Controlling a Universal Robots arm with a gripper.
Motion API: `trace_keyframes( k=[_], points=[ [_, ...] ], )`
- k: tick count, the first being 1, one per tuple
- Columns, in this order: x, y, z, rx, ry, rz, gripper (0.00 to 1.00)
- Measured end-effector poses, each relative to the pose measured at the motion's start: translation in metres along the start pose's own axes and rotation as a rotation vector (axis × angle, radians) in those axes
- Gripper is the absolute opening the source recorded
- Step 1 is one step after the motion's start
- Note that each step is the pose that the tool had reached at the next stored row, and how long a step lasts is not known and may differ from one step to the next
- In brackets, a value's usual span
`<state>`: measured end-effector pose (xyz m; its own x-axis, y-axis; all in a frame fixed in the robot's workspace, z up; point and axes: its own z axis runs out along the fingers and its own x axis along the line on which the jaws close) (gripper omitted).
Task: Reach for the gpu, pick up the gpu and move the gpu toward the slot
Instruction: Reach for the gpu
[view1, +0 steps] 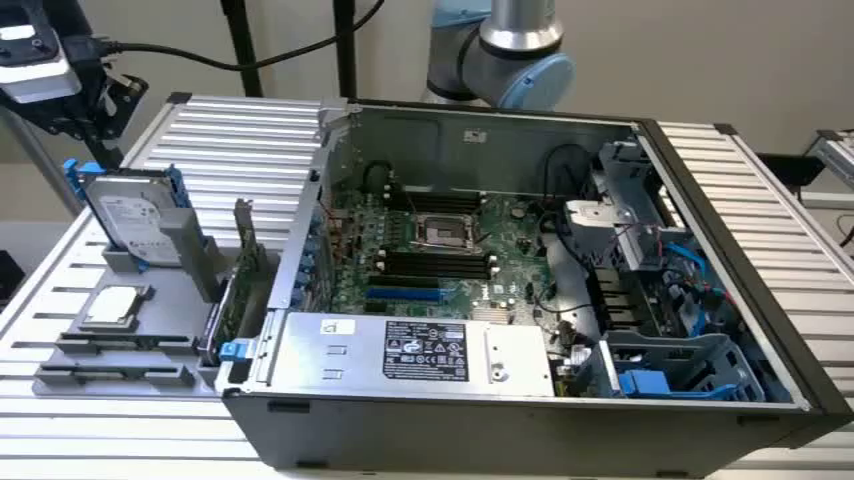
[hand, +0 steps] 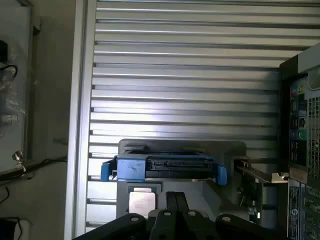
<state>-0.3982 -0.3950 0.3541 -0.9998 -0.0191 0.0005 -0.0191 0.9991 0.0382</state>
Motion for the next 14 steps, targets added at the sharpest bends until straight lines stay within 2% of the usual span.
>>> trace_keyframes(
  k=[14],
  points=[
    [-0.0007,-0.0002,0.0000,-0.0001,0.0001,0.000,0.11]
  ],
)
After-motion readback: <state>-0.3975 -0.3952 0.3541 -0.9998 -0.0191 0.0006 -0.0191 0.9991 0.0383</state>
